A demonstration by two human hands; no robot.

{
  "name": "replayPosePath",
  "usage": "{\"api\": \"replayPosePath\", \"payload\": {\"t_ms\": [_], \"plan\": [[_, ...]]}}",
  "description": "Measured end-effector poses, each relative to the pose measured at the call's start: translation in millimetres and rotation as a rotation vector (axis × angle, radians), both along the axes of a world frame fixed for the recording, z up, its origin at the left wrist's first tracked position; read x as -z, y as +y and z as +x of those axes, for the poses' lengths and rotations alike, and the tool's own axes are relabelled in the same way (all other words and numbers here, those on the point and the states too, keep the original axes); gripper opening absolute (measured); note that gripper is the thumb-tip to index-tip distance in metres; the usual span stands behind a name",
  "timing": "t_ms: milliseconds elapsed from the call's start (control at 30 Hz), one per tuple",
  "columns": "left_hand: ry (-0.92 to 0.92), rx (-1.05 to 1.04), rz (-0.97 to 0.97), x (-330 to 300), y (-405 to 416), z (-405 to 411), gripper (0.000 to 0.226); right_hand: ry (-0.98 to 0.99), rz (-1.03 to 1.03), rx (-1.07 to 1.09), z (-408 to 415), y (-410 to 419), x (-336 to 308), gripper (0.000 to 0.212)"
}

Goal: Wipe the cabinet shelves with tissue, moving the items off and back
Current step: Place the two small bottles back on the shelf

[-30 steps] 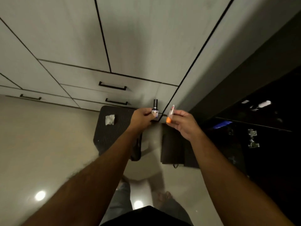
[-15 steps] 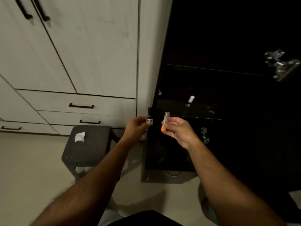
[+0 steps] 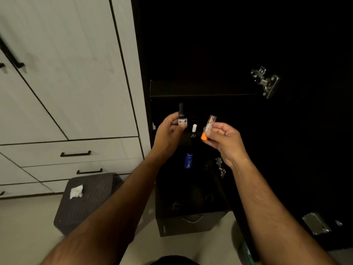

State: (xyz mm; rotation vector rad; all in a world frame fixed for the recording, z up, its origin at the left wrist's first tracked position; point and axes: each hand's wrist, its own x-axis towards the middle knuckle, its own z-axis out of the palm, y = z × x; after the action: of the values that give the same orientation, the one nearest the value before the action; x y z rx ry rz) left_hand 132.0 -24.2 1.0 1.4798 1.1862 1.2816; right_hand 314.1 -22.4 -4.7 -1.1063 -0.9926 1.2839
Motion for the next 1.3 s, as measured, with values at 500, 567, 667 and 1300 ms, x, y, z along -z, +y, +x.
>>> {"api": "replayPosePath", "payload": {"t_ms": [500, 567, 667, 1300], "plan": [[0.43, -0.241, 0.257, -80.3, 89.6, 9.9, 0.032, -0.268, 0.283, 0.25, 24.8, 82.4, -80.1, 0.025], [0.499, -0.272, 0.254, -84.7, 100.9, 8.0, 0.033, -0.345, 0.327, 0.278, 23.3, 98.8, -88.8, 0.023], [0.597, -0.312, 0.199, -87.9, 117.3, 8.6, 0.044, -0.479, 0.379, 0.278, 21.8, 123.7, -93.3, 0.02], [0.749, -0.358, 0.05, -84.0, 158.4, 12.5, 0.052, -0.767, 0.351, 0.313, 29.3, 170.1, -75.8, 0.014]]}}
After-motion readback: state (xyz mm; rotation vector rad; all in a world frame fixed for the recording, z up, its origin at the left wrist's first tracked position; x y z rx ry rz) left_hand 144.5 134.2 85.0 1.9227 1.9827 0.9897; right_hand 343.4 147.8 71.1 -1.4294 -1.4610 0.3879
